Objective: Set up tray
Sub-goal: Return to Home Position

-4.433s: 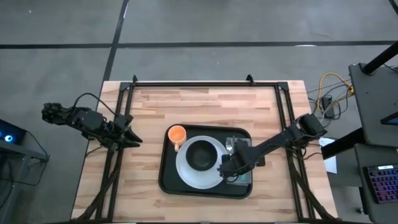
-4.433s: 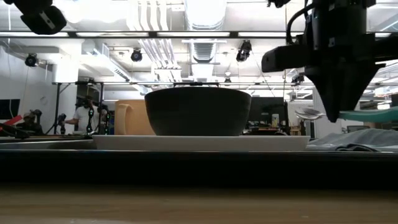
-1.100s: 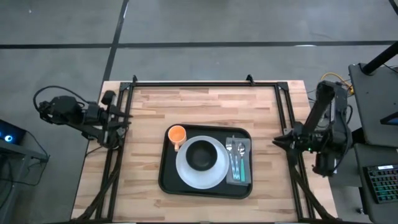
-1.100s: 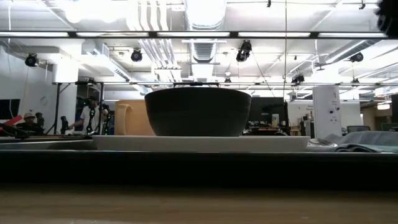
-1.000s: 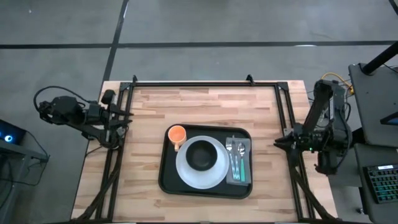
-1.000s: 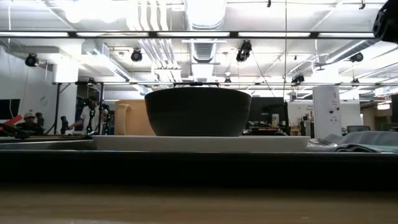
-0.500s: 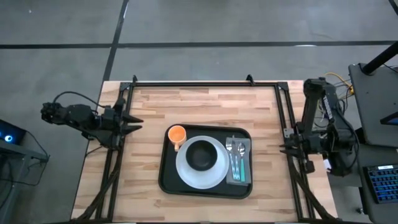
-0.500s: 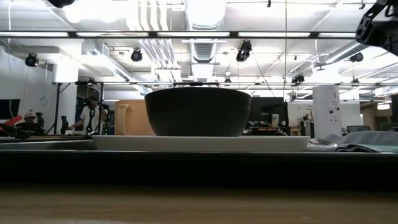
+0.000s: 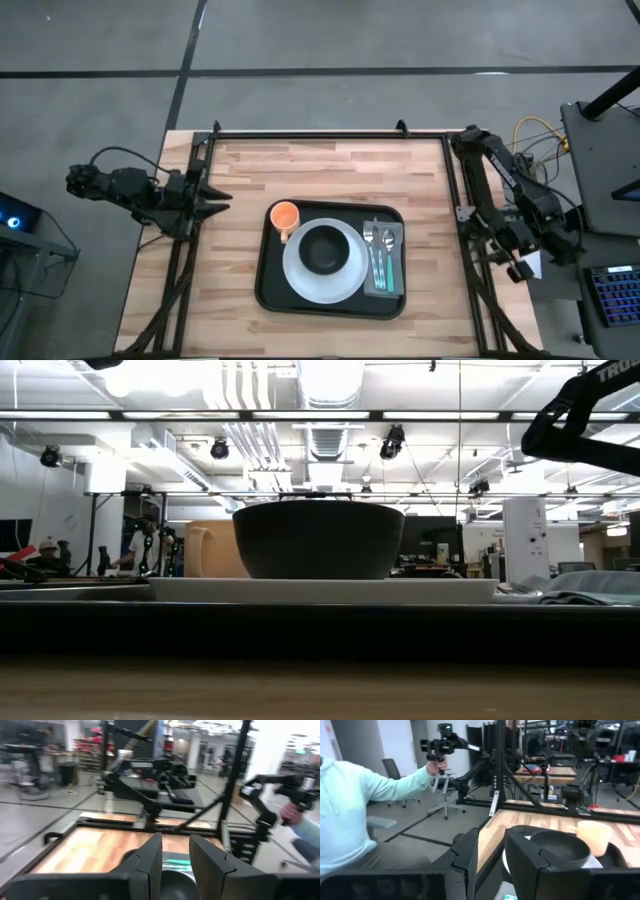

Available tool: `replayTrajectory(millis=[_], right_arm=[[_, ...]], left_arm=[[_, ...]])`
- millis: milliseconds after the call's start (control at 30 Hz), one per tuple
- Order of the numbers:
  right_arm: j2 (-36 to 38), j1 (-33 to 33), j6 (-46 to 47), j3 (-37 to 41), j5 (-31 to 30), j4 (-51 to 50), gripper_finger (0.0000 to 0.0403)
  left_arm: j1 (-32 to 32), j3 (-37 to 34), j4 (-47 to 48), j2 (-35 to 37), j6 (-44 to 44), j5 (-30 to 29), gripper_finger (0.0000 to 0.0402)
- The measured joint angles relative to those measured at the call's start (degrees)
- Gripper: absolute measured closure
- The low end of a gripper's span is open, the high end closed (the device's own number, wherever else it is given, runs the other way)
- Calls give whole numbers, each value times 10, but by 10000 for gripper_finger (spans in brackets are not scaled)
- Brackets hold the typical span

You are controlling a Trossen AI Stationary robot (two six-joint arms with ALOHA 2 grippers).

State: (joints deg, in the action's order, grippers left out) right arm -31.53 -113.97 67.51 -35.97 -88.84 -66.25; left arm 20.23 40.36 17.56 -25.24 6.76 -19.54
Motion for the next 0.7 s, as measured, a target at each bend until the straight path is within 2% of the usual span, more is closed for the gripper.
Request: replayTrajectory(millis=[133,367,533,700], right_arm=[[-14,-3,-126,5,-1,113,318],[-3,6,-201,-41,-13,89,330],[-5,80,-212,-52,-14,99,334],[-26,81,-203,-49,-12,135,330]], left_arm=[[0,0,-9,-10,-1,31,322],[0,0,-23,-19,-6,31,322],[0,0,-30,-21,-6,31,322],[0,2,-35,-21,-6,31,322]])
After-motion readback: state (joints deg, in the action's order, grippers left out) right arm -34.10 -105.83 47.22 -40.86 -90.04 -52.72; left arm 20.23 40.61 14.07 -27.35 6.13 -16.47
